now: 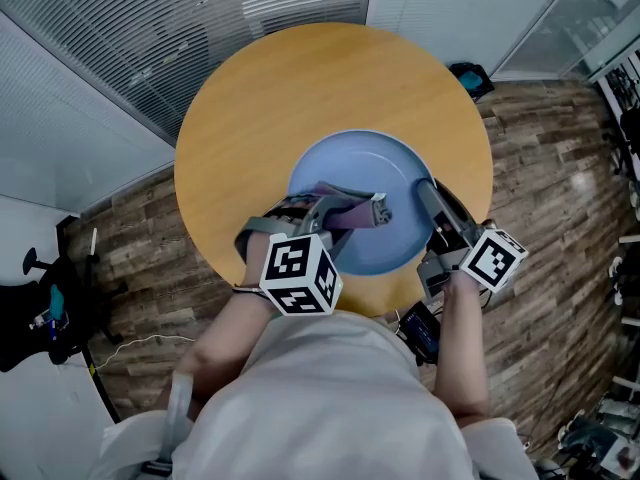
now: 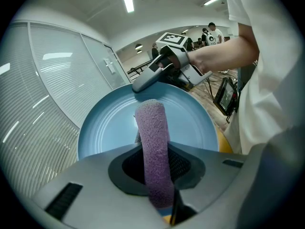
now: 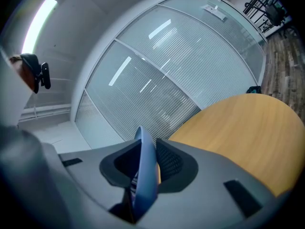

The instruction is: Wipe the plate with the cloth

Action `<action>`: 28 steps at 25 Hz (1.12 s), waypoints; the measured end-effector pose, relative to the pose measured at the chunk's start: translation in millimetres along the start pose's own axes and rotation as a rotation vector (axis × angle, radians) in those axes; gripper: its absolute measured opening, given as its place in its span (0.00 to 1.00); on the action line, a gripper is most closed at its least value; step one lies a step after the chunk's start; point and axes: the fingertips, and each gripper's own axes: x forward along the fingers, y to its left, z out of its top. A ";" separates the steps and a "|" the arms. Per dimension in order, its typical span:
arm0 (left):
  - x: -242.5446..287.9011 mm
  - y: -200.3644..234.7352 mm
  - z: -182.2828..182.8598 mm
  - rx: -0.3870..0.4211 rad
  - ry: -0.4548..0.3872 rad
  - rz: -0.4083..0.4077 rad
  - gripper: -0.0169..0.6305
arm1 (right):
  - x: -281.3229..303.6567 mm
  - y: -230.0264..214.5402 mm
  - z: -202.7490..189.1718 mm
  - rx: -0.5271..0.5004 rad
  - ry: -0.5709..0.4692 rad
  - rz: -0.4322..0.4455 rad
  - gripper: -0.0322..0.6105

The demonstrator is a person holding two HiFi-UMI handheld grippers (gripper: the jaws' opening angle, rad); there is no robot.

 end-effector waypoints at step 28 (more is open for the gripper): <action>14.6 -44.3 22.9 0.055 -0.012 -0.113 0.15 | 12.1 -1.7 1.5 0.004 -0.017 0.008 0.19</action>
